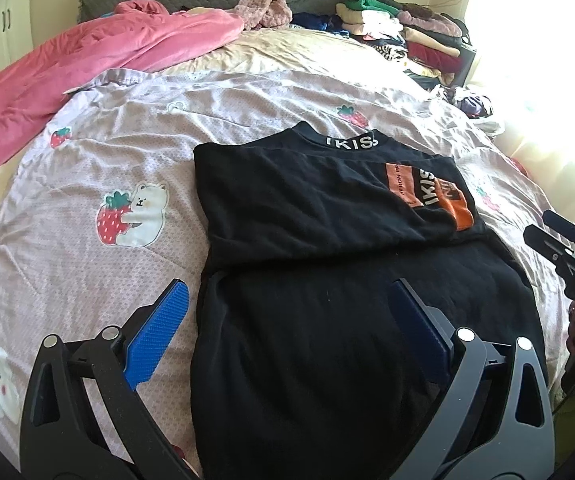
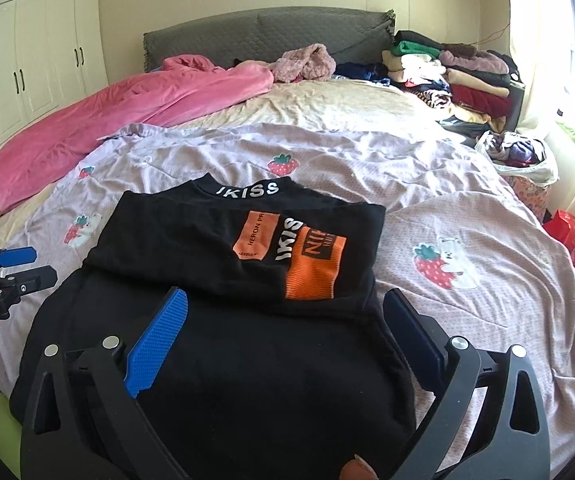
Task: Fold small clothes
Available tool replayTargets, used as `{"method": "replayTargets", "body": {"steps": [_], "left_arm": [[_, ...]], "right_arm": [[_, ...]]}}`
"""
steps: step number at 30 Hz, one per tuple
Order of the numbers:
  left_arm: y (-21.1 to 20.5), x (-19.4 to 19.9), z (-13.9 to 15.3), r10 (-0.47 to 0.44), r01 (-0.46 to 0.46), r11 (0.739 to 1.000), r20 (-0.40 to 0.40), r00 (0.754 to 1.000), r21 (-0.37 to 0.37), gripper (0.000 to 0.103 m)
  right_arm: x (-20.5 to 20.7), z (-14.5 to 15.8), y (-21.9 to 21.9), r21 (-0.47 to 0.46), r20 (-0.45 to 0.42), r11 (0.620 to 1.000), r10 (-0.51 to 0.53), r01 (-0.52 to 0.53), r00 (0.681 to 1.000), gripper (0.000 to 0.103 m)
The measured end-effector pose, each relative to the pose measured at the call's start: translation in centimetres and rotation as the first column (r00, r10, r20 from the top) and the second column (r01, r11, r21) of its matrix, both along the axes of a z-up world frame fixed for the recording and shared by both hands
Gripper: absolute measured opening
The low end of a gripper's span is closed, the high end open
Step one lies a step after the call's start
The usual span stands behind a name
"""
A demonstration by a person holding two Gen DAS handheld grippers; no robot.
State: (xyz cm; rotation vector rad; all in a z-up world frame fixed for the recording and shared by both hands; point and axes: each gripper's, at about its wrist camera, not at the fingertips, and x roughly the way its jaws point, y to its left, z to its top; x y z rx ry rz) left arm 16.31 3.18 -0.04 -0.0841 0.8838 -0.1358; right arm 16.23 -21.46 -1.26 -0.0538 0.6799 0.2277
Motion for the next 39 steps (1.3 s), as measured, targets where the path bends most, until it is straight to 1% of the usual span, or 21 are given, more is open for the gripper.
{"method": "replayTargets", "body": {"steps": [8,18,26,39], "left_arm": [[-0.3,-1.4,0.1,-0.014,0.014,1.0,0.006,1.0,0.007,0.094],[-1.3,-3.5,-0.6,-0.051,0.051,0.999,0.004,0.999,0.012,0.094],[-1.8,-5.4,-1.9,-0.073,0.074,0.997,-0.019,0.997,0.005,0.094],[-1.4,-7.8,-3.4,-0.073,0.074,0.997,-0.046,0.996,0.018,0.094]], "right_arm": [[-1.4,0.4,-1.0,0.002,0.009,1.0,-0.026,0.026,1.0,0.098],[-3.5,0.1,-2.6,-0.009,0.007,0.998,-0.065,0.065,0.998,0.098],[-5.1,-0.5,-3.5,-0.011,-0.002,0.996,-0.083,0.083,0.997,0.098],[-7.5,-2.0,-3.8,-0.027,-0.034,0.997,-0.076,0.075,0.997,0.098]]}}
